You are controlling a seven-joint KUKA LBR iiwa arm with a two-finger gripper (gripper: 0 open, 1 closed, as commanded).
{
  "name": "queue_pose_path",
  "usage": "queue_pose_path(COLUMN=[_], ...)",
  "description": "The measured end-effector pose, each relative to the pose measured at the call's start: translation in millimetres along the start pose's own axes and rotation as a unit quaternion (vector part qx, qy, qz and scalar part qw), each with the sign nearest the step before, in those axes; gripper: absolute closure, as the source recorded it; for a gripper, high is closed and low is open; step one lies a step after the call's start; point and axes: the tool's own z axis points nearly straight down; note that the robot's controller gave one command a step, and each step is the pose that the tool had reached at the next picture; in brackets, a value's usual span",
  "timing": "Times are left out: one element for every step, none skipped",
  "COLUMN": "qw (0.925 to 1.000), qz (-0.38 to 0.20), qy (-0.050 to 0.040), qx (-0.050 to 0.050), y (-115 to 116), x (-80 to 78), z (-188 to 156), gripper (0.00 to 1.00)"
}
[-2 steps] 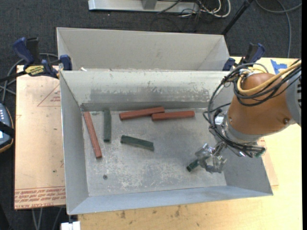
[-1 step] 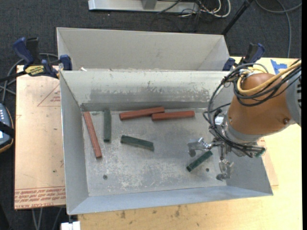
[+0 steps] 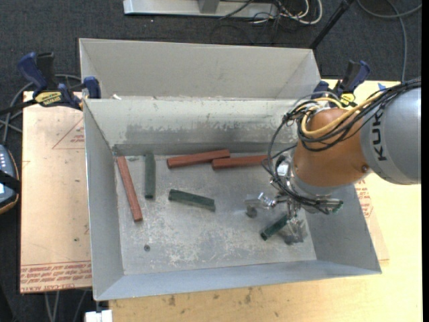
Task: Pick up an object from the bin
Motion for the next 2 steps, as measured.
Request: queue_pose_path(qw=[1.0,1.0], qz=[0.0,0.004], qy=[-0.0005,-0.0033], qx=[0.002,0.006], y=[-1,-1], x=[-0.2,-1.4], z=[-4,-193], gripper=[1.0,1.0])
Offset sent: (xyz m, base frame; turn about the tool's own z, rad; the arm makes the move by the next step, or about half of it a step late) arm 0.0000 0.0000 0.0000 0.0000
